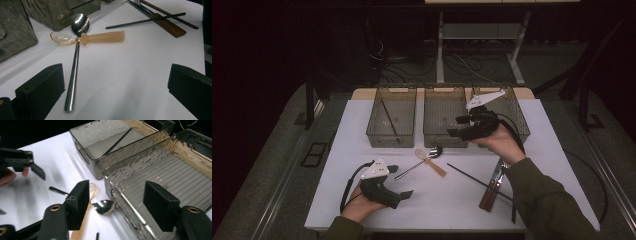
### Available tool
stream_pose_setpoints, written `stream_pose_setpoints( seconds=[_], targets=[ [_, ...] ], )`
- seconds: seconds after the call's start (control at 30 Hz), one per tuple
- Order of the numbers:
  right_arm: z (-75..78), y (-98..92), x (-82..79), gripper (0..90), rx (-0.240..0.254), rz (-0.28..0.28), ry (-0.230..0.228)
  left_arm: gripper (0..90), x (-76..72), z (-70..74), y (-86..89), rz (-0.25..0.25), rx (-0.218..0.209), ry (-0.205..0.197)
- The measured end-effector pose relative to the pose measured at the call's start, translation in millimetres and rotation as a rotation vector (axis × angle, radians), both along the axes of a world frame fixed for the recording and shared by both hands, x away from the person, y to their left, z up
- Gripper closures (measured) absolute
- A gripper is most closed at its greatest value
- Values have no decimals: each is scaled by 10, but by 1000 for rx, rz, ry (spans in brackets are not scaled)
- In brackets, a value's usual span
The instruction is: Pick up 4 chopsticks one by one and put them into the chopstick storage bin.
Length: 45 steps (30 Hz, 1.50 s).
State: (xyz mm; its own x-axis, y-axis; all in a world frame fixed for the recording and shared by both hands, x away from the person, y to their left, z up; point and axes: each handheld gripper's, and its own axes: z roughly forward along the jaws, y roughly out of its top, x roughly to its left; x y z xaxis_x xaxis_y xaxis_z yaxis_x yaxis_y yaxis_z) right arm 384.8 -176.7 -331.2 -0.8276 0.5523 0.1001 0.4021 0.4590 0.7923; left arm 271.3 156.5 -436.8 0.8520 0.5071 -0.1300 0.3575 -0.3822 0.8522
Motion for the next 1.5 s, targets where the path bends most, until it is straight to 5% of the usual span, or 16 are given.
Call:
stream_pose_setpoints(
  seconds=[0.63,1.5],
  targets=[
    [-291,-512,-473,208,29,-32,0,0,5,-3,-7,11,-9,6],
    [-700,-1020,-1110,244,10,-47,72,0,-9,6,-7,9,2,3]
  ],
)
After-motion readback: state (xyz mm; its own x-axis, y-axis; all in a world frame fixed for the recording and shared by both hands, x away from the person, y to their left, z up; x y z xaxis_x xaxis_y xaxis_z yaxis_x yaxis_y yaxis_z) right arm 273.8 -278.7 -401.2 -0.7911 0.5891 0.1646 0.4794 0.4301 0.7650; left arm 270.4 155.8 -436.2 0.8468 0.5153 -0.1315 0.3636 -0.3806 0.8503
